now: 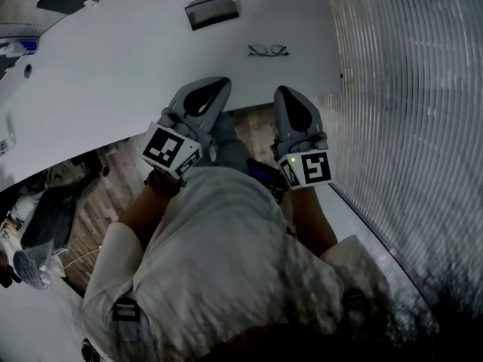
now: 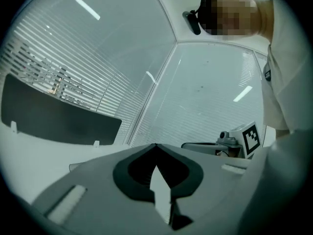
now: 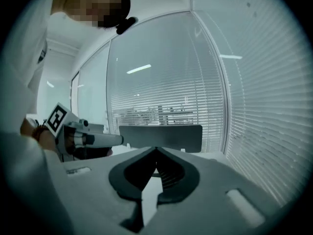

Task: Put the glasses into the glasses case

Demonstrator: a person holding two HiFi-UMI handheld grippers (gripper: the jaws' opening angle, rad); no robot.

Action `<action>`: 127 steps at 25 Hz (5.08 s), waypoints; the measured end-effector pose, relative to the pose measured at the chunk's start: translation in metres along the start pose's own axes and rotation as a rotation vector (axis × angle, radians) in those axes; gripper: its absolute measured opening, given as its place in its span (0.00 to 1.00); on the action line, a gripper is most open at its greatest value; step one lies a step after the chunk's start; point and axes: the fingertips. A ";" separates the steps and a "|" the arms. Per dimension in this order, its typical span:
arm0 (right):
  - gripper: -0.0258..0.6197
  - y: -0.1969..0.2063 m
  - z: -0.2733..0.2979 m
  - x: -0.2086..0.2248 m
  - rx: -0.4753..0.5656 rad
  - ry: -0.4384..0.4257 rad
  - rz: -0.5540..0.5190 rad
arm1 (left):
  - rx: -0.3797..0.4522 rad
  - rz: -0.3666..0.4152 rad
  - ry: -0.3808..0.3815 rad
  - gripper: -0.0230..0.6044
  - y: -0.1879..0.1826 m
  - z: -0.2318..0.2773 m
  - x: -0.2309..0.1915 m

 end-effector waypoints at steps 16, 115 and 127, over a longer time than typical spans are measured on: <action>0.04 0.149 0.083 0.070 -0.316 -0.148 -0.248 | -0.138 0.048 -0.028 0.04 0.083 0.070 -0.084; 0.07 0.219 0.352 -0.005 -0.412 -0.576 -1.423 | -0.205 -0.117 -0.363 0.04 0.113 0.023 -0.285; 0.07 0.234 0.354 -0.007 -0.403 -0.583 -1.493 | -0.196 -0.119 -0.365 0.04 0.111 0.025 -0.289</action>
Point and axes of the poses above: the fingertips, and each gripper's own axes: z forward along the fingers, x to its right, y out of its underside, and after that the axes turned 8 degrees about -z, right-handed
